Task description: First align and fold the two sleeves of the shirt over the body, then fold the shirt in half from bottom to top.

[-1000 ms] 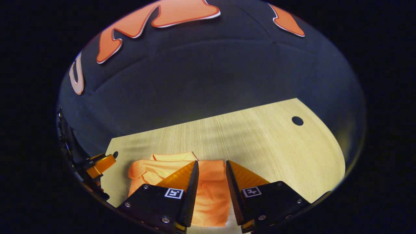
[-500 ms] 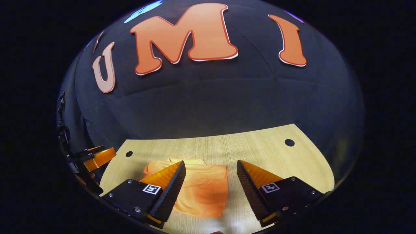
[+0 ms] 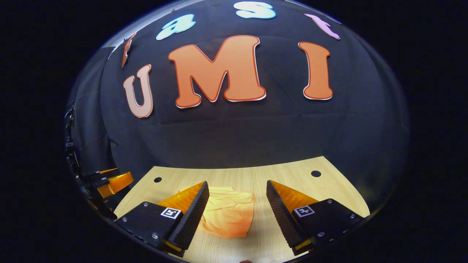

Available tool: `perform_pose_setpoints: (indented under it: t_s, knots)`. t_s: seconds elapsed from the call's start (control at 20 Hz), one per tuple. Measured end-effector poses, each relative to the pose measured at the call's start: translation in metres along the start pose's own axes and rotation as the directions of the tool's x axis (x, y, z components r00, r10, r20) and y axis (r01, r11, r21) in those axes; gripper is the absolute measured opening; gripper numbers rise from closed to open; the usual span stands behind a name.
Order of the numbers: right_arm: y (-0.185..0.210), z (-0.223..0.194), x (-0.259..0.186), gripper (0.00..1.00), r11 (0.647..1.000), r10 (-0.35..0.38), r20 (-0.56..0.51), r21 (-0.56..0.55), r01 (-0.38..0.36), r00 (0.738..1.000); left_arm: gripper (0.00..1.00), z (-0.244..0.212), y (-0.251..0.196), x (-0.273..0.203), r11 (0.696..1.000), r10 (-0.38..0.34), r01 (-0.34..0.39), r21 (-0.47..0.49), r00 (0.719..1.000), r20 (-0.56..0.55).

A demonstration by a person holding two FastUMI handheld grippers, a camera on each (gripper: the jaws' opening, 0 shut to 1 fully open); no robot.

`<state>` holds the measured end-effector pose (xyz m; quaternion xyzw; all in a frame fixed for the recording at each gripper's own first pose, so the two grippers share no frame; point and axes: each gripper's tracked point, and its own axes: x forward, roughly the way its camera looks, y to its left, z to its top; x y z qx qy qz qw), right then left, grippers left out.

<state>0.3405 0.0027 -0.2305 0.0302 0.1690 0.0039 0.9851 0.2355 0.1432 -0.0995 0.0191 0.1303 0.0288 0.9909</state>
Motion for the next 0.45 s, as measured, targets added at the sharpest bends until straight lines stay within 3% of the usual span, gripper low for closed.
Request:
perform_pose_setpoints:
  t_s: [0.45]
  knots:
    - [0.007,0.009,-0.002,0.95,0.996,0.072,0.083,-0.057,-0.067,0.994,0.98,0.001,-0.028,-0.092,1.000,0.004,-0.005,0.008,0.997,0.083]
